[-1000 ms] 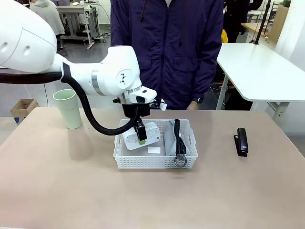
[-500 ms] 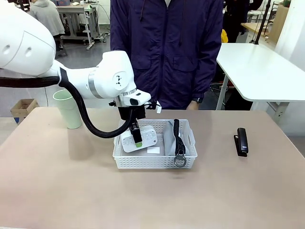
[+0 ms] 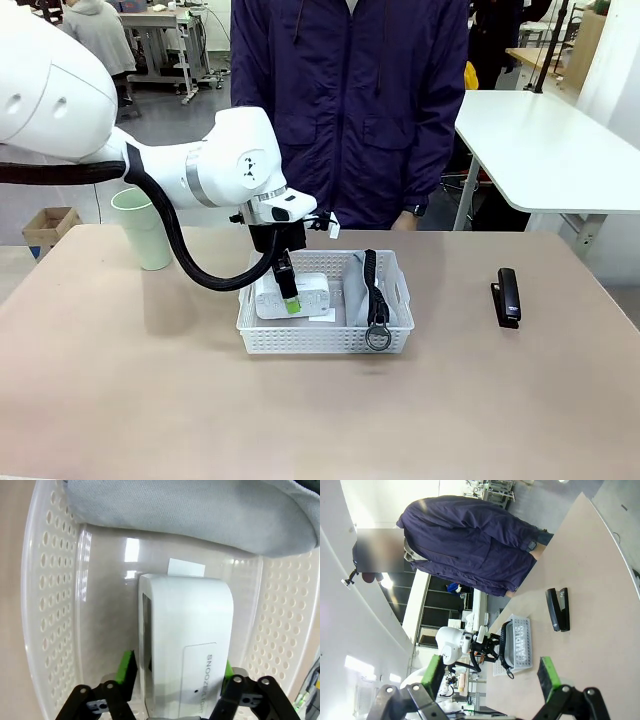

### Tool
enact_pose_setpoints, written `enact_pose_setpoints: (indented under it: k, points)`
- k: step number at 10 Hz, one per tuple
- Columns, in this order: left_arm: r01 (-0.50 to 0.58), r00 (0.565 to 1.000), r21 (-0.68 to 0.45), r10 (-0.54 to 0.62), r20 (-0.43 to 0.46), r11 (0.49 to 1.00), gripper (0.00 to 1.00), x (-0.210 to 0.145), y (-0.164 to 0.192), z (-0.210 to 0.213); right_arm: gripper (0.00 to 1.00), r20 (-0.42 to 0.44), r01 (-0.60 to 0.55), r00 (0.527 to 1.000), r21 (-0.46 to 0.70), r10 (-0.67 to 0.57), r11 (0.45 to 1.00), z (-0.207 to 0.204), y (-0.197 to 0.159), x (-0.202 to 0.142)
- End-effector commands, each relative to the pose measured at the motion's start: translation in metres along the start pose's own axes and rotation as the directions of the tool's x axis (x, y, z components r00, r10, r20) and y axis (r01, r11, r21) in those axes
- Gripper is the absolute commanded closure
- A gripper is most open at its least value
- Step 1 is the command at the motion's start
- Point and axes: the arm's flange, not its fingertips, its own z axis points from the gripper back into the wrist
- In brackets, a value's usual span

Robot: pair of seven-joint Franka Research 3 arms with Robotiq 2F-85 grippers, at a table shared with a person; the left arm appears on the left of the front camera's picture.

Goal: Efficiently arrange items inside the basket to fit them all.
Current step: Pick up the Digital clock and place it inside the Organizing basket.

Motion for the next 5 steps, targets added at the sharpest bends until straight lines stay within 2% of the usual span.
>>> enact_pose_setpoints:
  k: [1,4,5]
  points:
    - [0.012,0.999,-0.032,-0.011,0.033,0.999,0.0,-0.003,-0.001,0.002,0.0,0.01,-0.024,1.0,0.012,0.024,1.0,0.0,0.002,0.001]
    - [0.022,0.999,-0.005,-0.022,0.043,1.0,0.0,-0.005,-0.008,0.011,0.0,0.01,-0.024,1.0,0.012,0.024,1.0,0.0,0.002,0.001]
    - [0.043,0.997,0.024,-0.045,0.062,0.999,0.0,-0.005,-0.021,0.027,0.0,0.01,-0.024,1.0,0.012,0.024,1.0,0.0,0.002,0.001]
